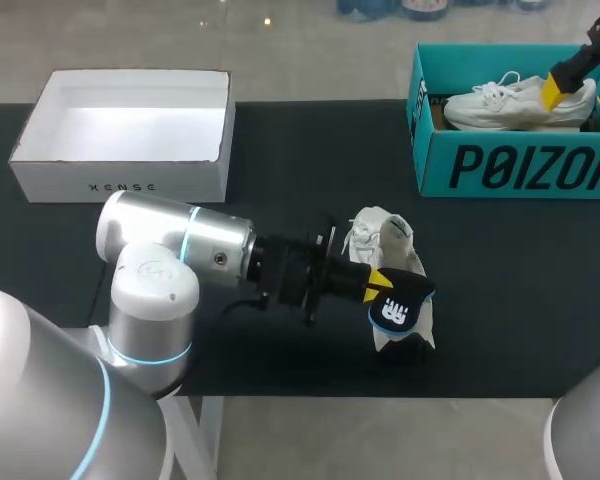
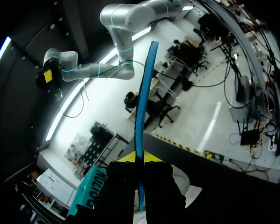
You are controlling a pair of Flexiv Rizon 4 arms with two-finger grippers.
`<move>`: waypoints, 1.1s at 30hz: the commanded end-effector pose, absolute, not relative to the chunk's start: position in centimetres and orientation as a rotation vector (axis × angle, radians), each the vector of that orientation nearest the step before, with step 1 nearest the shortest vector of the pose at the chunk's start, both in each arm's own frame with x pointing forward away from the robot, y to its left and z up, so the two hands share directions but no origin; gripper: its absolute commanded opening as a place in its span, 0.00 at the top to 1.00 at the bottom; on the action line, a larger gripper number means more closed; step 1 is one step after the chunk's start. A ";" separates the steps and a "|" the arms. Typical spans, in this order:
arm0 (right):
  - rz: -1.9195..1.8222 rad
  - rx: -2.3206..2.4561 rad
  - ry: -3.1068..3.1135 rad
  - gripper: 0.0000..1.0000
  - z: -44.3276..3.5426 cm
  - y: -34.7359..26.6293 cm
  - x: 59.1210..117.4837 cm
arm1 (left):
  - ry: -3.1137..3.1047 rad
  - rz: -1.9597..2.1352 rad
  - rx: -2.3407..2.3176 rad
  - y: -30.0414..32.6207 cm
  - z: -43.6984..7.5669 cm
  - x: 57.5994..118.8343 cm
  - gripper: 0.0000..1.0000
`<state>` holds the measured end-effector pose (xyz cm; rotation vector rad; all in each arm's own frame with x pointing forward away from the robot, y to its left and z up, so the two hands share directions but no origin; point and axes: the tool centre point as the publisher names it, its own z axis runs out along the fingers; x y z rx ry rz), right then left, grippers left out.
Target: Take the shoe out of the shoebox, open the shoe tongue, remove and reinsert the insole, then place the shoe into the shoebox
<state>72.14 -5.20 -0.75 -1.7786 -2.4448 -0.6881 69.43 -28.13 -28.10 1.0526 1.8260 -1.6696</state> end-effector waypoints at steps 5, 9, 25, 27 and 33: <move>-0.679 -1.779 -2.443 0.00 -0.6 -5.1 72.4 | 1.846 -1.665 1.057 -27.9 -28.9 69.5 1.00; -0.679 -1.779 -2.443 0.00 -0.6 -5.1 72.4 | 1.854 -1.661 1.063 -28.1 -29.5 70.0 1.00; -0.679 -1.779 -2.443 0.00 -0.6 -5.1 72.4 | 1.878 -1.617 1.027 -28.4 -30.8 72.2 1.00; -0.679 -1.779 -2.443 0.00 -0.6 -5.1 72.4 | 1.884 -1.611 1.020 -28.4 -31.0 72.6 1.00; -0.679 -1.779 -2.443 0.00 -0.6 -5.1 72.4 | 1.918 -1.580 1.006 -28.3 -31.5 73.1 1.00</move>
